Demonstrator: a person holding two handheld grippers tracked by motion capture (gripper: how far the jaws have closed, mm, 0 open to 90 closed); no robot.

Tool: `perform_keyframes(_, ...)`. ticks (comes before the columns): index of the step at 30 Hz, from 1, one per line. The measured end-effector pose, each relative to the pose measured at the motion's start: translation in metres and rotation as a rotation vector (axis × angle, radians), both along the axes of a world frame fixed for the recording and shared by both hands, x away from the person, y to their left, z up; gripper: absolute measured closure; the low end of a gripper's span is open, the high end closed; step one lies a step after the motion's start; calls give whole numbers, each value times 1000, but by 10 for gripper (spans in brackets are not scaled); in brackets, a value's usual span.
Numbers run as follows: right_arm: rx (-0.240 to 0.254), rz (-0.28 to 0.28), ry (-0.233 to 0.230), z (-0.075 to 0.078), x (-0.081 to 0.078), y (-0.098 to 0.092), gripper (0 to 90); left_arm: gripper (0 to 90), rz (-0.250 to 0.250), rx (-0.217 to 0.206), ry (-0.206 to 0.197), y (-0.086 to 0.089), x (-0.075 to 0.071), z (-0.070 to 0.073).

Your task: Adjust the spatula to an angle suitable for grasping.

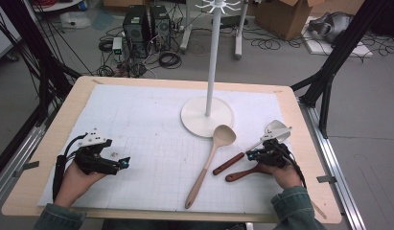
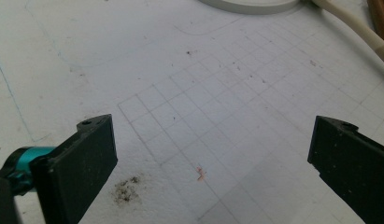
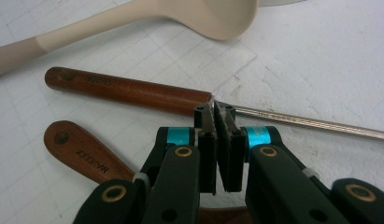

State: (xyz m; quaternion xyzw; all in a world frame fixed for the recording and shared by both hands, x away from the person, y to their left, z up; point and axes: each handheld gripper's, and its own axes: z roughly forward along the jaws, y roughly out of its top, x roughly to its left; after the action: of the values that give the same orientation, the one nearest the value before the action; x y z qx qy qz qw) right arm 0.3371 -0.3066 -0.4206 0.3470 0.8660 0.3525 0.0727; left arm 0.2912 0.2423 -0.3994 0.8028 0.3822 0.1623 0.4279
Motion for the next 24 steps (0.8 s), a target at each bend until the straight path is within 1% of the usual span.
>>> perform_keyframes(5,-12,-7,3,-1,1,2,887,18,0,-1,2,0,0,-1)
perform_keyframes(7,-10,-2,3,-2,2,2,888,17,0,-3,2,0,0,0)
perform_keyframes(8,-12,-3,9,-2,2,3,889,18,1,-4,2,0,0,-1)
perform_keyframes(13,-22,6,9,-4,3,7,889,18,4,-6,2,2,0,0)
perform_keyframes(15,-24,9,7,-5,4,8,891,18,6,-13,2,2,0,0)
perform_keyframes(16,-28,12,11,-5,4,8,895,18,2,-6,2,2,0,0)
perform_keyframes(17,-27,9,10,-5,4,9,895,17,7,-14,1,1,0,0)
perform_keyframes(22,-29,14,2,-5,4,9,895,17,0,-2,0,1,0,0)
perform_keyframes(24,-29,14,2,-5,4,9,896,18,2,-4,0,1,0,0)
